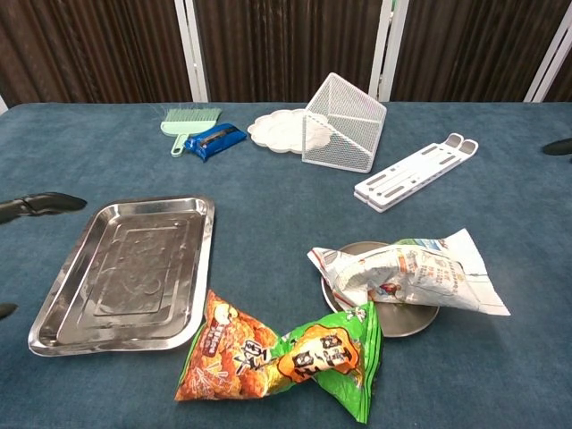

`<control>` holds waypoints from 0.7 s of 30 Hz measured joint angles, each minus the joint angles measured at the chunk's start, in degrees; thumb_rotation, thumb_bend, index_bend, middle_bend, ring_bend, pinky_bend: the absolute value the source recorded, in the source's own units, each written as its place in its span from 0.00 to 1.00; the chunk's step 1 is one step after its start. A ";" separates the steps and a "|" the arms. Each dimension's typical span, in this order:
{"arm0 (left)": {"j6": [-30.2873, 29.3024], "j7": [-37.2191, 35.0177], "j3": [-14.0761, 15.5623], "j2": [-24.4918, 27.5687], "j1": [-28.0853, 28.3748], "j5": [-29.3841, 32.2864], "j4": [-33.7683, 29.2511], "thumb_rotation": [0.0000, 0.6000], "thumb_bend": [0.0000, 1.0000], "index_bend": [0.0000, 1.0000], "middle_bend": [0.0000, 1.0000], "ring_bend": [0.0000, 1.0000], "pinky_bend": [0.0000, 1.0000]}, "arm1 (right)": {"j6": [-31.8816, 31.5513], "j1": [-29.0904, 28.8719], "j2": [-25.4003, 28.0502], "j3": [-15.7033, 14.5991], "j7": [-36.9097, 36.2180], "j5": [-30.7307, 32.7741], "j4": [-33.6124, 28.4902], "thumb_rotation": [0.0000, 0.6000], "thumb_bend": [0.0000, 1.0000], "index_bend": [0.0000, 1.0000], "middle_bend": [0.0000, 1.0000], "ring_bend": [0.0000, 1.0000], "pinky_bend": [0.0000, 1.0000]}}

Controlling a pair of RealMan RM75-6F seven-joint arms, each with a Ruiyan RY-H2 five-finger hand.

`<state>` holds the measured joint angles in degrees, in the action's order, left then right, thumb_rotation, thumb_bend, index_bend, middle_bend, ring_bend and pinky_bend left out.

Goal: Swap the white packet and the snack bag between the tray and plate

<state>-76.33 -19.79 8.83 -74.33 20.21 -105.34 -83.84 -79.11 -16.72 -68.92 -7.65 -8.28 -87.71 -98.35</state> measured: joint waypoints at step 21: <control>16.64 12.10 -2.81 -14.62 8.97 4.25 -7.38 1.00 0.38 0.00 0.00 0.00 0.04 | 0.00 2.64 5.58 0.78 -8.59 -4.28 3.38 1.00 0.18 0.00 0.00 0.00 0.00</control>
<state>-59.69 -7.69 6.02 -88.95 29.18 -101.09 -91.22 -79.11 -14.08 -63.34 -6.87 -16.87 -91.98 -94.97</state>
